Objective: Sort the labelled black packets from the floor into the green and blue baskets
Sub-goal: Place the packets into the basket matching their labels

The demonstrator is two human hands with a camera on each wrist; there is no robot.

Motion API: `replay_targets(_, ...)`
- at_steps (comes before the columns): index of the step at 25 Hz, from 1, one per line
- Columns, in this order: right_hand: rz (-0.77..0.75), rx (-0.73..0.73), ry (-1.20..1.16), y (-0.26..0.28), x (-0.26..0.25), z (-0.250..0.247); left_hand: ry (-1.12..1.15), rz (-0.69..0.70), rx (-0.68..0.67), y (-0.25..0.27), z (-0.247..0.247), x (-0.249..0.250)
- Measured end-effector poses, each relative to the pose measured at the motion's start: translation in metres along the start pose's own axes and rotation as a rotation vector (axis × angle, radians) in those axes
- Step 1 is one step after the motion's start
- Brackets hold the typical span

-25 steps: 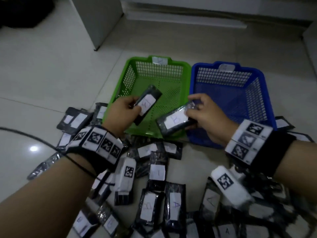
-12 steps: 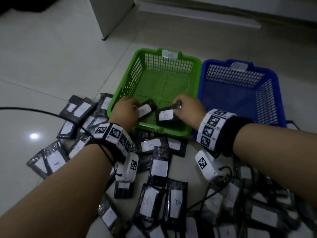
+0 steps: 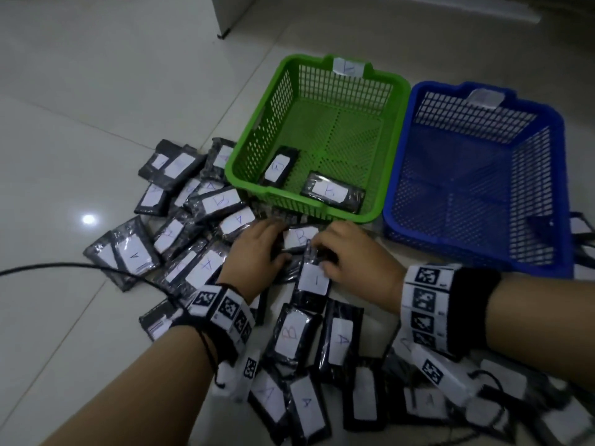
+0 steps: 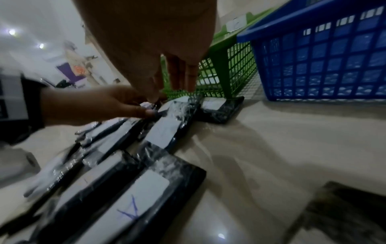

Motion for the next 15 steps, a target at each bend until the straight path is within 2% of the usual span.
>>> replay_targets(3,0.084,-0.106,0.235,-0.002,0.011,0.022,-0.022,-0.054,-0.023,-0.001,0.007,0.002)
replay_targets(5,0.088,-0.12,0.31,-0.005,0.012,0.029,-0.08,-0.044,0.0,-0.004,0.004,0.004)
replay_targets(7,0.086,-0.118,0.337,-0.008,0.013,0.033,-0.172,-0.051,-0.041,-0.008,0.0,0.004)
replay_targets(10,0.12,-0.132,0.184,-0.012,0.012,0.03,-0.149,-0.096,-0.095,-0.013,-0.003,0.002)
replay_targets(13,0.163,-0.175,-0.055,-0.014,0.01,0.015,0.134,-0.169,-0.089,-0.011,-0.013,-0.001)
replay_targets(15,0.169,-0.15,-0.13,-0.01,0.006,0.0,0.299,-0.198,-0.098,-0.01,-0.027,-0.002)
Point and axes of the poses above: each hand's wrist, its own y-axis away from the middle knuckle, its own z-axis out of the palm, x = y × z, the point moved 5 cm from there along -y, towards the middle knuckle, and after that the axes turned 4 degrees about z, right-handed, at the moved point
